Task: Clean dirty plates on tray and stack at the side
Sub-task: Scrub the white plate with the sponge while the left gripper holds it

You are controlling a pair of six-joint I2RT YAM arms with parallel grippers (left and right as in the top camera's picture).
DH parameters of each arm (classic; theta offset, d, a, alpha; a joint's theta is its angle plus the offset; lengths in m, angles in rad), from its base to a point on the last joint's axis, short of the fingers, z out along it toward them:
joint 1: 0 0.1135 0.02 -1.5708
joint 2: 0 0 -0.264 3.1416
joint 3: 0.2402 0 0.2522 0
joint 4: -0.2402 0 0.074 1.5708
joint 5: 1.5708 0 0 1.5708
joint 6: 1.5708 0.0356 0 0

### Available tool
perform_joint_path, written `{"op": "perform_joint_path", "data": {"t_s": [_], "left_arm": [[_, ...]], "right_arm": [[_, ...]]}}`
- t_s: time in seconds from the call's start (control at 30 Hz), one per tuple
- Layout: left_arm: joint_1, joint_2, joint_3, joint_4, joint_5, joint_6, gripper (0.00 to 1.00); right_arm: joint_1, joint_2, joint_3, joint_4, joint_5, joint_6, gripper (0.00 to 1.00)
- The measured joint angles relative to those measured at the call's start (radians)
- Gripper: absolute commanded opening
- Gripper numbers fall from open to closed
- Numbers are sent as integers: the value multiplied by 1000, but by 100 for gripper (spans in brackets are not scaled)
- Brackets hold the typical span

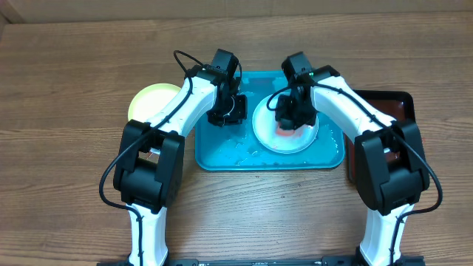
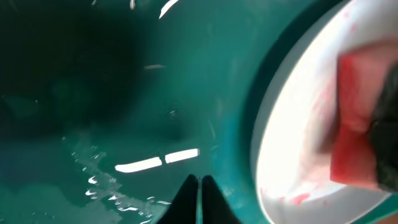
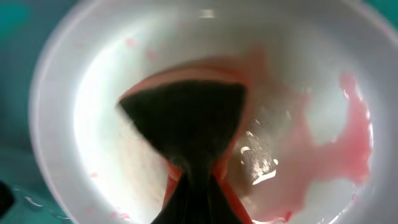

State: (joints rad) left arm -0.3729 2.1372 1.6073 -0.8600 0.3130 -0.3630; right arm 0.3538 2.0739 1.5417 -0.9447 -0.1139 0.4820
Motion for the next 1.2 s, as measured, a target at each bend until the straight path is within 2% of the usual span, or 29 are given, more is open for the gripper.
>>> {"op": "perform_joint_path", "data": {"t_s": [0.13, 0.27, 0.47, 0.73, 1.03, 1.2], "left_arm": [[0, 0, 0, 31, 60, 8, 39], [-8, 0, 0, 49, 89, 6, 44], [-61, 0, 0, 93, 94, -18, 48], [-98, 0, -11, 89, 47, -95, 41], [-97, 0, -11, 56, -60, -171, 47], [-92, 0, 8, 34, -63, -189, 49]], "right_arm": [[2, 1, 10, 5, 0, 0, 4], [3, 7, 10, 3, -1, 2, 4], [6, 13, 10, 3, -2, 4, 4], [7, 13, 10, 2, -2, 4, 4], [7, 13, 10, 2, -2, 4, 4], [7, 13, 10, 5, -2, 4, 4]]}}
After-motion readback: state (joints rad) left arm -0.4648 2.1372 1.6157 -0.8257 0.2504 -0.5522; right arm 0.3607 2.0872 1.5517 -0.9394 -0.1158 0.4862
